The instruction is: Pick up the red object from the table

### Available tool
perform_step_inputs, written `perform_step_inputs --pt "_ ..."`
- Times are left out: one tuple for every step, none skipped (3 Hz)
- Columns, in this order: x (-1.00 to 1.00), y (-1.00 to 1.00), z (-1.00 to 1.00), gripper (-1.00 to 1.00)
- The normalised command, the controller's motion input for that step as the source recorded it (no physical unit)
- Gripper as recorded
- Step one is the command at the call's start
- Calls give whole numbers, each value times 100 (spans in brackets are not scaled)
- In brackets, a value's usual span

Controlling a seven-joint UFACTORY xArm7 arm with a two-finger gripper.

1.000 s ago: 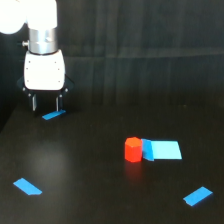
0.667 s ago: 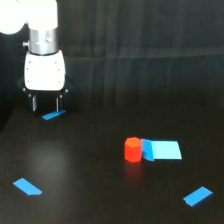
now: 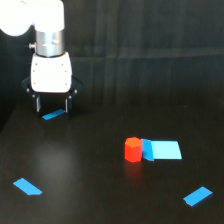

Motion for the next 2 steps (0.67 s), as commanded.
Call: perform_step_inputs --pt "73 -53 34 100" --pt "84 -73 43 88"
